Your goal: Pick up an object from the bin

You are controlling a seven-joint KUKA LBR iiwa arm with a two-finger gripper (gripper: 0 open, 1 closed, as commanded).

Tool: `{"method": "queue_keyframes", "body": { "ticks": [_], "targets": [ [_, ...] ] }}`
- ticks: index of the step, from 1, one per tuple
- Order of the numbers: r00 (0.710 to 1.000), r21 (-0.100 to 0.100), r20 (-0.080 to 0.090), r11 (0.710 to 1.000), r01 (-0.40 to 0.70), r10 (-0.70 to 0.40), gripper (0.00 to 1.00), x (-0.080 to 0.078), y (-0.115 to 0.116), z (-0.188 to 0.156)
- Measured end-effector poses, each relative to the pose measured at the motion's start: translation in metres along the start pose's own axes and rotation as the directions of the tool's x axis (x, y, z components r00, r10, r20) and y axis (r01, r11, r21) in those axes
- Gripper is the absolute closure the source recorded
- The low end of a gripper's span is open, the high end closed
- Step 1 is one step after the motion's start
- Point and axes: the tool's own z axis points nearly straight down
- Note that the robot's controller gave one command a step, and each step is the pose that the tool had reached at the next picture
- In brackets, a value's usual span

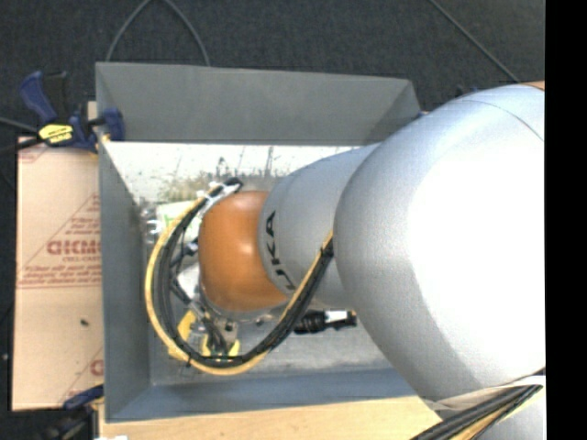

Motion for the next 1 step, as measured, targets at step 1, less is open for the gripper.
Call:
{"method": "queue_keyframes", "body": {
  "ticks": [1],
  "targets": [
    [1.0, -0.003, 0.005, 1.0, 0.001, -0.001, 1.0, -0.0017, 0.0006, -0.0267]
  ]
}}
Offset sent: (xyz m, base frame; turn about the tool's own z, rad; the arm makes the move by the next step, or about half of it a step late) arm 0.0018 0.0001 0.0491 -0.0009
